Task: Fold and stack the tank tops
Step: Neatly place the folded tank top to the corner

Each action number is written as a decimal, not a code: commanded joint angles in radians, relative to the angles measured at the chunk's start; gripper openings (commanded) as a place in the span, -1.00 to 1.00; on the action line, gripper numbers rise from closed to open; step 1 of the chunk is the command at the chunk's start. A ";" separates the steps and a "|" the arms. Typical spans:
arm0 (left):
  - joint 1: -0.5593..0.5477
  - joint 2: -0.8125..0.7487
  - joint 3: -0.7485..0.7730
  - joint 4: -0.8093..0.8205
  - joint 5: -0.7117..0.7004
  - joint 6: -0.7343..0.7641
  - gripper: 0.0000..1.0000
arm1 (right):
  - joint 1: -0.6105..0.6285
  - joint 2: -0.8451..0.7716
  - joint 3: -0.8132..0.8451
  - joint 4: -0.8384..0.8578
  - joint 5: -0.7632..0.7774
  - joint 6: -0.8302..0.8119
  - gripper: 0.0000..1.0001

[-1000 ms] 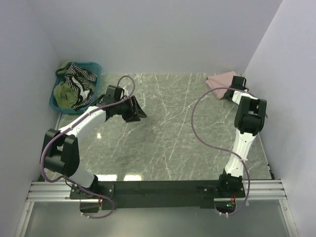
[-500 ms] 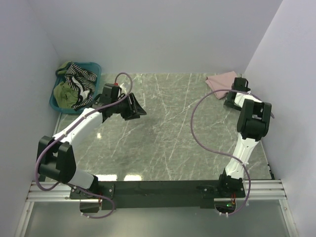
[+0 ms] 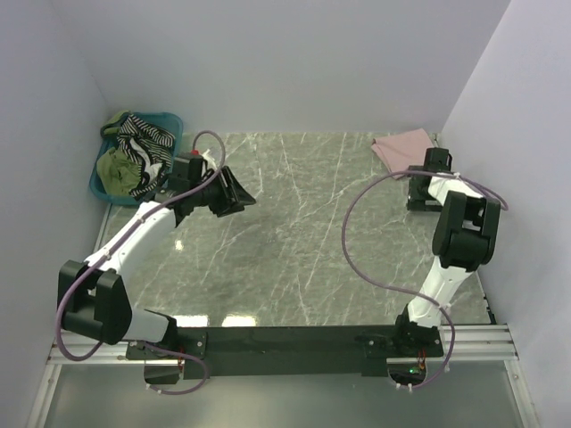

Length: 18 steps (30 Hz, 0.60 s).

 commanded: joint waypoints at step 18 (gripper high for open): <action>0.110 -0.195 -0.076 -0.019 -0.268 0.039 0.15 | 0.597 -0.441 -0.349 0.069 0.029 -0.619 1.00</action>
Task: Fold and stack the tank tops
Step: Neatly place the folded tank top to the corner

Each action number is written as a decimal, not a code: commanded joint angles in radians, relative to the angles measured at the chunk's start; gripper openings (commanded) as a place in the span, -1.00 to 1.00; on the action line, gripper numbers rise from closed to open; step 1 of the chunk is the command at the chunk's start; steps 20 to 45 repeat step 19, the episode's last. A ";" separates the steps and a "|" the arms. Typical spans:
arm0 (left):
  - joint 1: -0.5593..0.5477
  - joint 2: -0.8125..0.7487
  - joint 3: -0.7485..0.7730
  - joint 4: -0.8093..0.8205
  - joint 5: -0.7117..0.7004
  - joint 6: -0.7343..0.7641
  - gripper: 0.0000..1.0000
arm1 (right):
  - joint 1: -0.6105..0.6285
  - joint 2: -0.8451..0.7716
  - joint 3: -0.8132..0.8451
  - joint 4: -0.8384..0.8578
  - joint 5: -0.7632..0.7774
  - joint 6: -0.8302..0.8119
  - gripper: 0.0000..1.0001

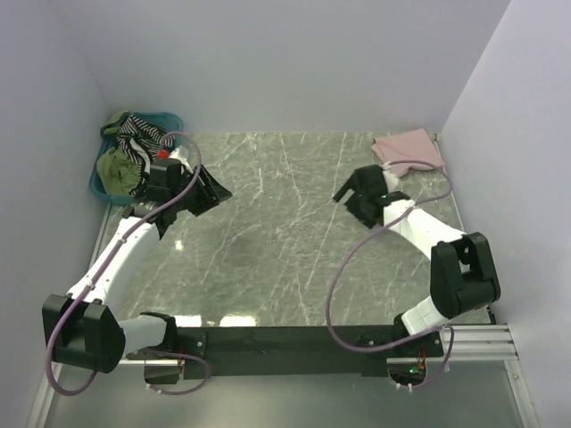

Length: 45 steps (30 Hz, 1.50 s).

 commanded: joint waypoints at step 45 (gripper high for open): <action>0.023 -0.107 -0.158 0.040 -0.149 0.005 0.15 | 0.276 -0.332 -0.146 0.087 -0.011 -0.271 1.00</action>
